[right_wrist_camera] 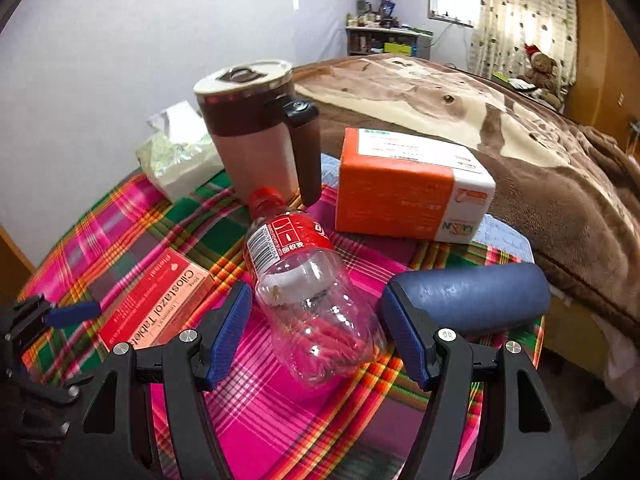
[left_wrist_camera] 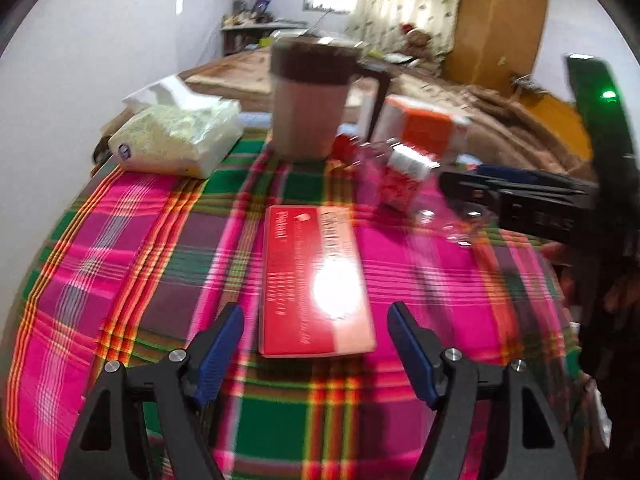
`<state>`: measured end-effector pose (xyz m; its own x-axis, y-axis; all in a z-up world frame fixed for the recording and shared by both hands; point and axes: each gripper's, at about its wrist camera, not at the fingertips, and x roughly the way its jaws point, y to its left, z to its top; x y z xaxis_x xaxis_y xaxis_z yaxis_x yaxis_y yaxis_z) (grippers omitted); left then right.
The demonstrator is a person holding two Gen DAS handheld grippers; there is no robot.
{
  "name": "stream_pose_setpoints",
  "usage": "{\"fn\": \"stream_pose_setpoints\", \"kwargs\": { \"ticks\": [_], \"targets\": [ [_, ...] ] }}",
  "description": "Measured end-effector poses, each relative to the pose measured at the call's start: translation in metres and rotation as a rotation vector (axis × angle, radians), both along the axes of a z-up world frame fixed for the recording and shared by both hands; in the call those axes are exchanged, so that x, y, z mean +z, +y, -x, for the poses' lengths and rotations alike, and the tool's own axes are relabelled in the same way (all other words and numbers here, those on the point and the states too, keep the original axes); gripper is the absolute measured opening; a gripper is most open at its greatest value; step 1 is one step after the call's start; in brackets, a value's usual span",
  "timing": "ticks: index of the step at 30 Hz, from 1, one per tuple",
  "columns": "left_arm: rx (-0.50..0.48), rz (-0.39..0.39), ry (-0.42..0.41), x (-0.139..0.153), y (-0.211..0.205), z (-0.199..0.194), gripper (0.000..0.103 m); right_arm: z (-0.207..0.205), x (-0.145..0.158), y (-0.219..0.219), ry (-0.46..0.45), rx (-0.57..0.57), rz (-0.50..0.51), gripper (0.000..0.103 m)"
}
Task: Collect trash
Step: 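Grasp the red Cilostazol box with the left tool while the right tool grasps the clear bottle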
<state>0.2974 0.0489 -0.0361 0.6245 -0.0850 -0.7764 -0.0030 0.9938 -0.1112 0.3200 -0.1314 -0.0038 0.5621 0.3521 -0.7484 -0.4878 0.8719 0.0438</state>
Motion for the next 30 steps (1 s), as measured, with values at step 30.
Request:
{"fn": "stream_pose_setpoints", "kwargs": {
  "ticks": [30],
  "targets": [
    [-0.018,-0.049,0.048,-0.02,0.002,-0.04,0.071,-0.012,-0.02,0.022,0.094,-0.009,0.023,0.069]
  ]
}}
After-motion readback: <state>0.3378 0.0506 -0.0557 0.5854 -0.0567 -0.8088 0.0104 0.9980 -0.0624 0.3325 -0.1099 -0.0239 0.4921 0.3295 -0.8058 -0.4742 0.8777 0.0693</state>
